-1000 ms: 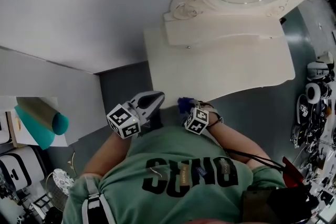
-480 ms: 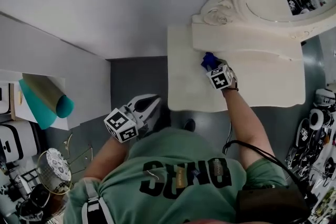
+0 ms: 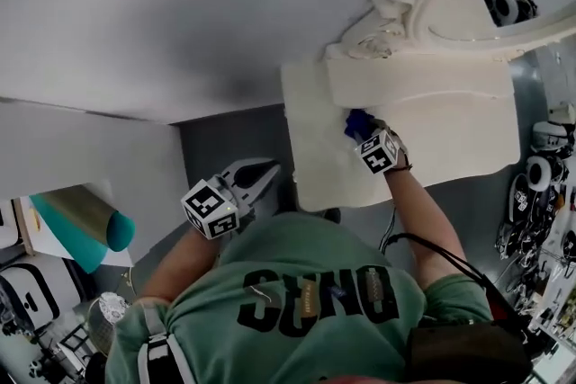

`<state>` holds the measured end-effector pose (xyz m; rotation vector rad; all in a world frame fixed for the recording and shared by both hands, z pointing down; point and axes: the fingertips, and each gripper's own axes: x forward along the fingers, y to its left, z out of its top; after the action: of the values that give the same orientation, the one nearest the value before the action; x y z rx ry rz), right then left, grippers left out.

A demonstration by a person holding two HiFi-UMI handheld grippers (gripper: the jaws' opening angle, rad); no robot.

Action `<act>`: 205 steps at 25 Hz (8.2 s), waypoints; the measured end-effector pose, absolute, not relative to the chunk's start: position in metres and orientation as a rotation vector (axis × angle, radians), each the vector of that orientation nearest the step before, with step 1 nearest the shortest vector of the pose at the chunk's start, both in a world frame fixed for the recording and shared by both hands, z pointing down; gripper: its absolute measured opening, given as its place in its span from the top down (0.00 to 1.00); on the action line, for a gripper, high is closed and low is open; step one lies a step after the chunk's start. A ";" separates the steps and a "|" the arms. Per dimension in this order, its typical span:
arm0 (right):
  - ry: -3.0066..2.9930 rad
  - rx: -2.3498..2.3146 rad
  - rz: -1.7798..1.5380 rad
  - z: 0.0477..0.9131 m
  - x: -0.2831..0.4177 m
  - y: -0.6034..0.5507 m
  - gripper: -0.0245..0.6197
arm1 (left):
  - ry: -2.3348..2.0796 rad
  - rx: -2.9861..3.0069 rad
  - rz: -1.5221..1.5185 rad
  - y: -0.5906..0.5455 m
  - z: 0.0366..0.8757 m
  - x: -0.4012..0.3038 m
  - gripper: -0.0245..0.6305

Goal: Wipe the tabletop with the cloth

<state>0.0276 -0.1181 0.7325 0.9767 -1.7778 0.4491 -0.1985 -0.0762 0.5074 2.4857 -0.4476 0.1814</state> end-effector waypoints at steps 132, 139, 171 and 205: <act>-1.944 0.754 0.562 0.731 0.300 0.102 0.80 | -0.725 2.463 0.096 0.019 0.486 0.046 0.96; -1.960 1.020 0.581 0.718 0.335 0.040 0.80 | -0.587 2.520 0.116 0.008 0.476 0.060 0.96; -2.216 0.729 0.420 0.692 0.448 0.035 0.80 | -0.818 2.419 0.150 0.069 0.489 0.262 0.96; -2.164 0.932 0.403 0.694 0.533 -0.076 0.80 | -0.802 2.452 0.195 0.094 0.467 0.367 0.96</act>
<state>0.5327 -0.0757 0.6940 0.9319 -2.1640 0.4030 0.3673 0.0943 0.4673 2.4519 -0.8021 0.1954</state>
